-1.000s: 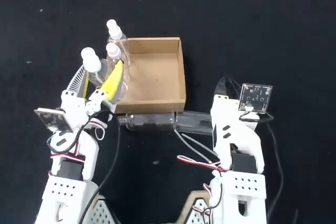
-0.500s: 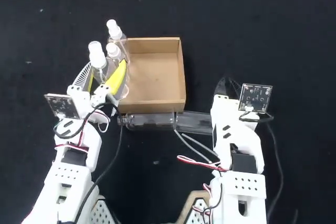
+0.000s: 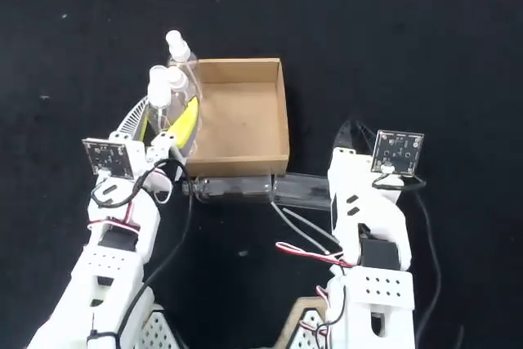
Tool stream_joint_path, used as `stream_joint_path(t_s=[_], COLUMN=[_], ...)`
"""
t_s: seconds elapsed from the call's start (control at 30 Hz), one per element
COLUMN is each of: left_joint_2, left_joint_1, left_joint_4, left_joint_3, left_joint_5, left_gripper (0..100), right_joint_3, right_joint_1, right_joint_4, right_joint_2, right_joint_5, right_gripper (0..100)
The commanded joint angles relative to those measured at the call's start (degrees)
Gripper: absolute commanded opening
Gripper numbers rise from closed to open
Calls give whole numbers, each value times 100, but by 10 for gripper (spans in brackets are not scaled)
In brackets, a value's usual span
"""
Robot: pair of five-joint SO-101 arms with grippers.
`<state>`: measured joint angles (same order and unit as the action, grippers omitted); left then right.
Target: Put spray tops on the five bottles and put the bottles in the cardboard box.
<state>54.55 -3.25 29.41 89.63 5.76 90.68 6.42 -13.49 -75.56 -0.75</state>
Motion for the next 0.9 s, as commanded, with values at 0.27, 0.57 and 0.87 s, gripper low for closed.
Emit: stream_joint_path(t_s=[0.27, 0.57, 0.87], left_joint_2=[-686, -1424, -2075], left_joint_1=[-4, -4, -4], left_joint_4=[923, 1002, 1714], left_joint_3=[-338, -637, -725], left_joint_5=[-97, -53, -97], left_gripper=[30, 30, 30], right_joint_3=[-22, -22, -22], right_joint_1=[79, 79, 79], right_joint_4=[149, 149, 149], right_joint_2=[-101, -101, -101], right_joint_5=[-53, -53, -53], right_gripper=[22, 22, 22])
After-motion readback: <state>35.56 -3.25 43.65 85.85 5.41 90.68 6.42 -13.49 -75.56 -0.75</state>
